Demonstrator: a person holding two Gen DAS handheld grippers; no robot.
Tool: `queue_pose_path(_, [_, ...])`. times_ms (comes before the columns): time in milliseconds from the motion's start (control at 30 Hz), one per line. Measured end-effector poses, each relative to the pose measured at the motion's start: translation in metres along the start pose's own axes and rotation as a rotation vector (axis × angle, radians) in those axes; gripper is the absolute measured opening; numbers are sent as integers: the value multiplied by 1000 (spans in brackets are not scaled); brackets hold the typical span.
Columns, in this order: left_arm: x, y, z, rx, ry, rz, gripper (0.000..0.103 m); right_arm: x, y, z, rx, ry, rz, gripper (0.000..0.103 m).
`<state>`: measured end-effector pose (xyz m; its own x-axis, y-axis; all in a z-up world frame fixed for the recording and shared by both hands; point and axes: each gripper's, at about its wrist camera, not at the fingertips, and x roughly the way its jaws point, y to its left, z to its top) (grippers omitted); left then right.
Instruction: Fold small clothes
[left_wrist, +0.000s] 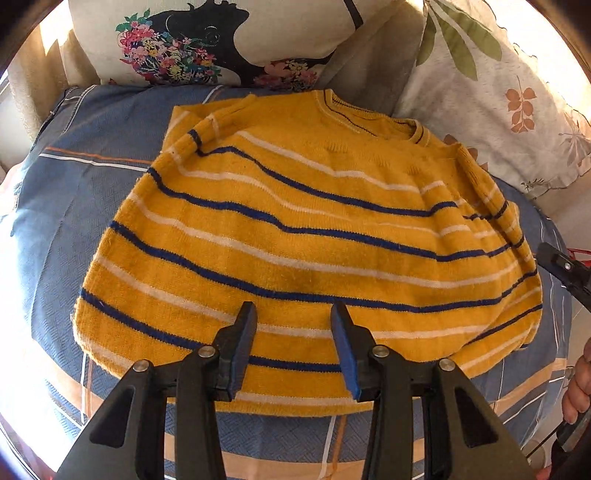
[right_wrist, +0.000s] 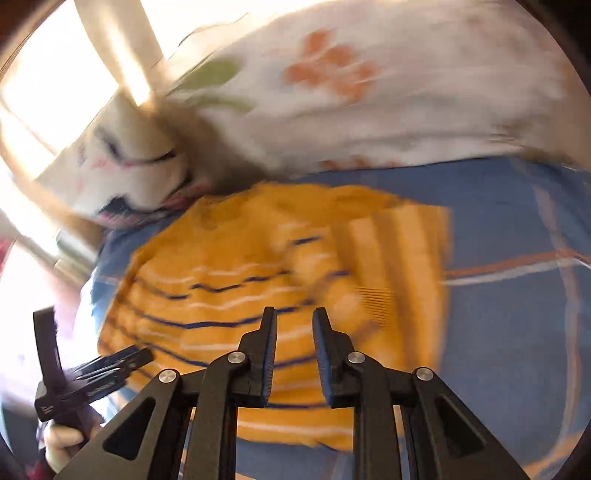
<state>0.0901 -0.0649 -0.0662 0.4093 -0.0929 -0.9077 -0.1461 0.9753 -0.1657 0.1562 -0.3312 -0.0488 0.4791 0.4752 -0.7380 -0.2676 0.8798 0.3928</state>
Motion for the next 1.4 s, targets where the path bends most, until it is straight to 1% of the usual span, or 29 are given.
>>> queue_pose_path(33, [-3,1,0,-5,-2,0,40,23,12,5,-23,39,23,23])
queue_pose_path(67, [-6,0,-1,-10,-6,-2,40,44,18,8,-43,70,16,23])
queue_pose_path(133, [-16,0,-3,-14,-20,1,40,73,14,19,-60,112,-35,22])
queue_pose_path(167, [-23,1,-3,-16,-28,5,40,78,2,27,-37,101,-62,17])
queue_pose_path(200, [-28,2,-5,-19,-37,6,40,79,-6,35,0,72,-82,17])
queue_pose_path(233, [-33,3,-5,-26,-42,5,40,72,-25,42,62,33,-121,17])
queue_pose_path(267, [-37,6,-7,-35,-46,4,40,67,-43,46,124,10,-132,16])
queue_pose_path(300, [-40,9,-9,-45,-48,4,40,63,-61,48,185,3,-133,13])
queue_pose_path(333, [-43,12,-10,-56,-49,5,40,60,-74,48,219,13,-107,9])
queue_pose_path(367, [-45,15,-11,-67,-49,6,40,56,-79,48,219,23,-94,5])
queue_pose_path(400, [-46,17,-12,-78,-48,5,40,51,-81,48,200,15,-111,6])
queue_pose_path(433, [-47,19,-12,-87,-48,4,40,42,-81,48,180,-8,-184,15])
queue_pose_path(467, [-49,21,-12,-93,-48,0,40,31,-79,48,169,-31,-238,29])
queue_pose_path(500, [-50,21,-12,-97,-50,-5,40,23,-83,45,180,-44,-244,37])
queue_pose_path(533, [-50,19,-11,-97,-51,-9,40,15,-89,41,207,-45,-213,43])
queue_pose_path(600, [-49,14,-11,-90,-51,-9,40,5,-101,31,264,-28,-132,43])
queue_pose_path(633, [-48,10,-11,-89,-48,-10,40,-1,-106,27,273,-17,-113,43])
queue_pose_path(700, [-45,4,-11,-89,-39,-22,40,-10,-109,18,277,-7,-109,43])
queue_pose_path(767, [-43,-4,-12,-81,-35,-26,40,-18,-105,8,265,-10,-124,43])
queue_pose_path(800, [-43,-8,-13,-75,-33,-26,40,-20,-101,3,242,-9,-156,43])
queue_pose_path(900, [-42,-16,-16,-63,-26,-27,40,-25,-89,-4,139,4,-325,43])
queue_pose_path(933, [-42,-18,-17,-60,-24,-28,40,-27,-84,-7,109,4,-366,43])
queue_pose_path(1000, [-44,-20,-20,-59,-24,-29,40,-28,-70,-10,63,0,-413,45])
queue_pose_path(1167, [-51,-17,-24,-66,-35,-35,41,-30,-39,-19,-24,-4,-480,49])
queue_pose_path(1400, [-57,7,-26,-113,-50,-36,41,-13,-3,-22,-134,6,-503,51])
